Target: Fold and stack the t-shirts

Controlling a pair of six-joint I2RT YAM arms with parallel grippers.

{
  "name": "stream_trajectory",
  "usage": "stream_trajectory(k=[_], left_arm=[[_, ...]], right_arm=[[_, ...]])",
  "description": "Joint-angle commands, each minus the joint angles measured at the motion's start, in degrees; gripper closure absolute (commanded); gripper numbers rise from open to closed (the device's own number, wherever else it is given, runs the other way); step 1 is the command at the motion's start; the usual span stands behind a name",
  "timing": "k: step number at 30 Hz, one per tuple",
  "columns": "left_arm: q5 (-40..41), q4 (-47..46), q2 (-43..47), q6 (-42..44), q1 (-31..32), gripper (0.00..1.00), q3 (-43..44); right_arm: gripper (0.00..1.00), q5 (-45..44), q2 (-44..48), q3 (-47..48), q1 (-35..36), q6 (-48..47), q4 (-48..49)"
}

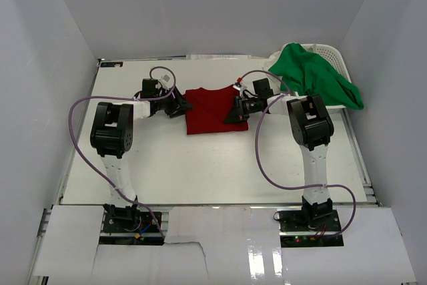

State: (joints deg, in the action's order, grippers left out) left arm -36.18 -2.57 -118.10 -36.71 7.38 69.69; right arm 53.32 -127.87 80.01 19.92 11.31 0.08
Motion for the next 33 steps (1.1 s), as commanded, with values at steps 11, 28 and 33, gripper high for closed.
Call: stream_trajectory(k=[11, 28, 33], left_arm=[[-0.03, 0.19, -4.32, -1.26, 0.97, 0.49, -2.37], [0.5, 3.96, -6.61, 1.55, 1.15, 0.93, 0.44], [1.9, 7.74, -6.44, 4.01, 1.06, 0.97, 4.21]], right_arm=[[0.92, -2.26, -1.15, -1.17, 0.2, -2.7, -4.47], [0.26, -1.2, 3.06, -0.03, 0.21, -2.7, -3.85], [0.24, -1.73, 6.58, 1.9, 0.21, -3.22, -5.6]])
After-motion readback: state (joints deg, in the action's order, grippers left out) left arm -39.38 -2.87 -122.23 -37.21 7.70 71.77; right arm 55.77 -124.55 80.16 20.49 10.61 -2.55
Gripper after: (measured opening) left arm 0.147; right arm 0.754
